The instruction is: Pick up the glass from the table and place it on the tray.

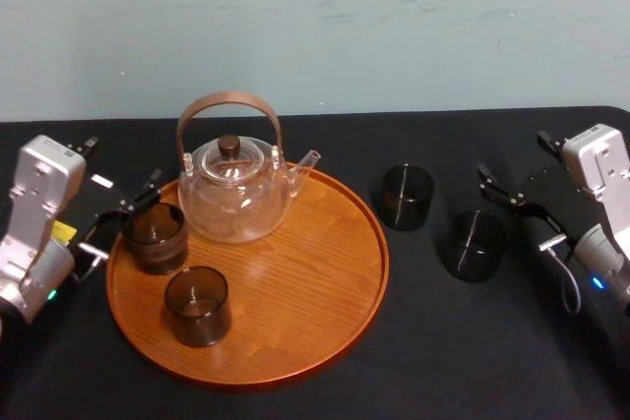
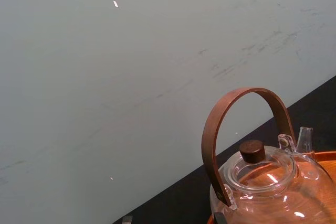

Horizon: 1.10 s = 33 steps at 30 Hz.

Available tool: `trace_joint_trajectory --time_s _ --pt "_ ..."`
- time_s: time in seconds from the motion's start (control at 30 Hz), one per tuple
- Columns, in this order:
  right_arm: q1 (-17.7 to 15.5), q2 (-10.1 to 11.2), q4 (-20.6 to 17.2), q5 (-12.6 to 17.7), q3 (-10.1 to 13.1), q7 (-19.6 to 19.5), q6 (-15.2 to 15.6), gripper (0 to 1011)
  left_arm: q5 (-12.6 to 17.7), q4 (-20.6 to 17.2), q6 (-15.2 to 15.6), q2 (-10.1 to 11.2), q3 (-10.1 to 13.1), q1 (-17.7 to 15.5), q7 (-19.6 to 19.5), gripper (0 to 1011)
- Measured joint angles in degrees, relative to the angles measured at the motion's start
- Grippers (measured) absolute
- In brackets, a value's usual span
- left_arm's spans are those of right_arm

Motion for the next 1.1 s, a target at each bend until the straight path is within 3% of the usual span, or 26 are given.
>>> trace_joint_trajectory --time_s 1.1 --pt "0.0 0.0 0.0 0.0 0.0 0.0 0.0 1002 0.0 0.0 0.0 0.0 0.0 0.0 0.0 1001"
